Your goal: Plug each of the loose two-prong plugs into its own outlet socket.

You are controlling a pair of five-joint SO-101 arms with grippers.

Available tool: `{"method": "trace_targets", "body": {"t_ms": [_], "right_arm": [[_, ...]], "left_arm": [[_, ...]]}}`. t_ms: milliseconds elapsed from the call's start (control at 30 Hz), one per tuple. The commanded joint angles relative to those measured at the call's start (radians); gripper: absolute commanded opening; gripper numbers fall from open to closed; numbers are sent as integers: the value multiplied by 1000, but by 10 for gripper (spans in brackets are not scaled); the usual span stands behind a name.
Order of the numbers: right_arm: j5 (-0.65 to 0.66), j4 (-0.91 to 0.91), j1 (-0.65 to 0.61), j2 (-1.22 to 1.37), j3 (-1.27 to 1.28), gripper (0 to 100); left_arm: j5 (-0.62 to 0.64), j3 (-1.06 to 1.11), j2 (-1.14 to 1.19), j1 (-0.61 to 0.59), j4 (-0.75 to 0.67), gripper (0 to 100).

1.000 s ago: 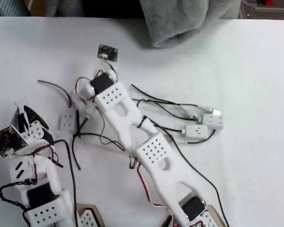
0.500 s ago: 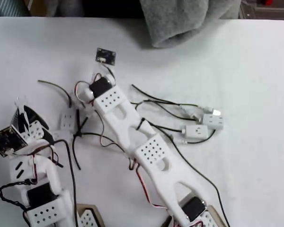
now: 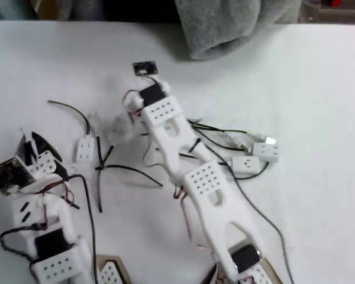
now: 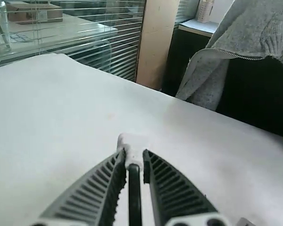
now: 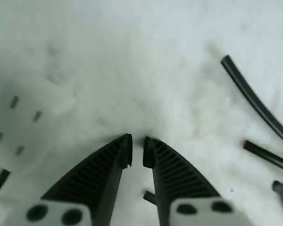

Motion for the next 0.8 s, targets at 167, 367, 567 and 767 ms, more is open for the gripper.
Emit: {"method": "trace_targets", "body": {"t_ms": [167,367,567,767], "right_arm": [[101,-8,-127,-171,-135,67],[101,-213,-234,-131,-153,67],[104,-302,-236,12,-153,67],[103,-174,-147,25,-163,67]], "left_arm": [[6,-5,-4,13,2,24],[6,-5,-4,13,2,24],[6,-5,-4,13,2,24],[6,-5,-4,13,2,24]]}}
